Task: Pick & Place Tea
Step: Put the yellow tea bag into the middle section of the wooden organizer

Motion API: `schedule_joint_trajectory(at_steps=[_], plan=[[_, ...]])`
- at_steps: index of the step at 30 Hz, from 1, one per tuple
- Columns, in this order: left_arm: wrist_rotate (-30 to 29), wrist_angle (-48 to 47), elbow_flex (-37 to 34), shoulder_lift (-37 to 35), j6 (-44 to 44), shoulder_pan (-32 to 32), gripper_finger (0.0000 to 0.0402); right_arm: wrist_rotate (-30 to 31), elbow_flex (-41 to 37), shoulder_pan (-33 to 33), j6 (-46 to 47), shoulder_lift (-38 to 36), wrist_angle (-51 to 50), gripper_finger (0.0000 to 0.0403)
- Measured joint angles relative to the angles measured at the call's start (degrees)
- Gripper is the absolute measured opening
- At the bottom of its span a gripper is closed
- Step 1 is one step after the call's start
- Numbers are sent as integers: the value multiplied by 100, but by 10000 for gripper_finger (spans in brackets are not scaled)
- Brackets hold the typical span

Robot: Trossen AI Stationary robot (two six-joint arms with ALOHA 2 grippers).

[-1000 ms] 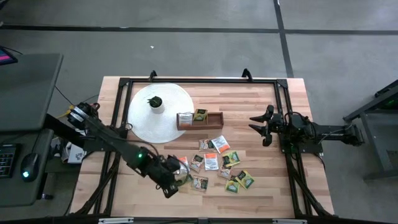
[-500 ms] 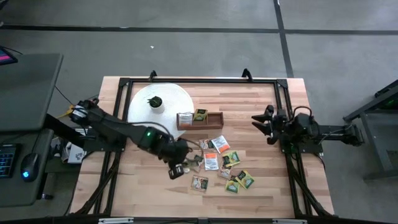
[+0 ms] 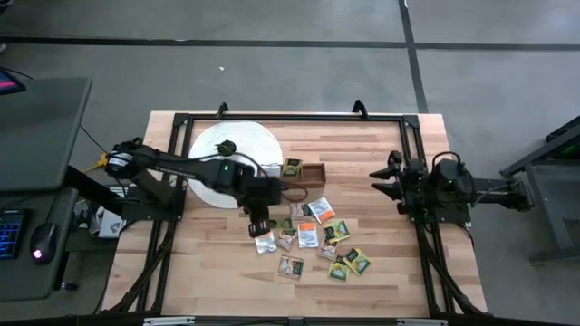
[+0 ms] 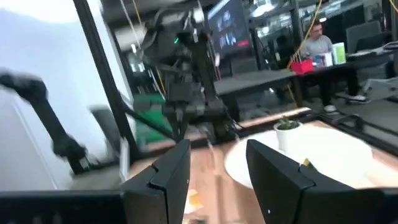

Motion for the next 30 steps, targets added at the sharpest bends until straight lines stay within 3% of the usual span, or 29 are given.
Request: schedule_joint_trajectory(at_steps=[9,19,24,30], plan=[[-131,-1606,1218,514,1379,688,0,142,2314,-2,-513,2116,-2412,153],[-887,-3655,3404,1926,2733,793,0,-790,4376,-2,-556,4828,-3676,153],[-1247,-3614,3903,2208,2892,683,0,-927,4886,-2,-698,5704,-3855,153],[-1687,-3592,4114,2218,2760,663,0,-926,4924,-2,-664,6286,-3768,153]])
